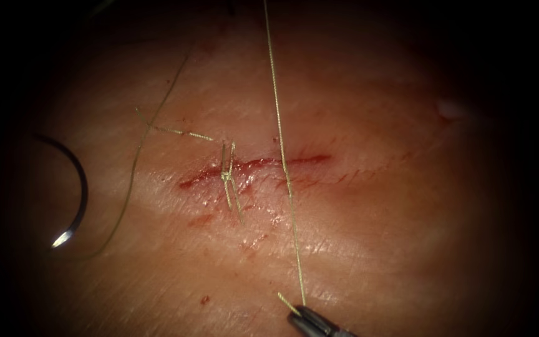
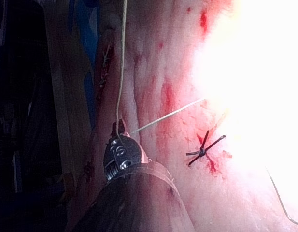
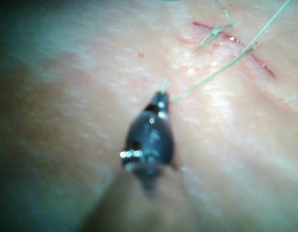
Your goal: Wound Closure
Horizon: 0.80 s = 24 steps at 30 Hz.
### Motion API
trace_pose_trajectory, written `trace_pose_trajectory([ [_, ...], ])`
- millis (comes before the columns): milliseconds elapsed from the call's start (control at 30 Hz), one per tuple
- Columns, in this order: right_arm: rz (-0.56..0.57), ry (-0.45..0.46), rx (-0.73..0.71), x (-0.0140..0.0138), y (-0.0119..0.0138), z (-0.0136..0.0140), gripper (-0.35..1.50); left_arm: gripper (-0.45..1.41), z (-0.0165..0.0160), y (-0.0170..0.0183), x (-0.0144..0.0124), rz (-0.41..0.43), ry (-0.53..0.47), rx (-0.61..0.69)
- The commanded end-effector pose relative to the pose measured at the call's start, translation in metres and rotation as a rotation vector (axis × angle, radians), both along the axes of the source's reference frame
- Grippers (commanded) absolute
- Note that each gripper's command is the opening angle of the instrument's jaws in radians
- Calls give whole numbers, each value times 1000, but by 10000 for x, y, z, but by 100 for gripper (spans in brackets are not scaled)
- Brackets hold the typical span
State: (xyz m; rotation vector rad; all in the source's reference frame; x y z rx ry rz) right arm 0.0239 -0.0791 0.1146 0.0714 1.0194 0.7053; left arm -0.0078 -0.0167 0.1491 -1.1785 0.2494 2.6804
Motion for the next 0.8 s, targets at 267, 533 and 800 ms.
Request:
trace_pose_trajectory([
  [267, 21, 27, 0, 15, 17, -4, -35, -45, -34, -13, -17, 40, -12, 13],
  [533, 2, 52, 20, 23, 27, 3, -1, -45, -83, -59, -38, 88, -42, 38],
  [800, -60, 109, 88, 20, 22, -5, 127, -45, -117, -102, -34, 115, -70, 51],
])
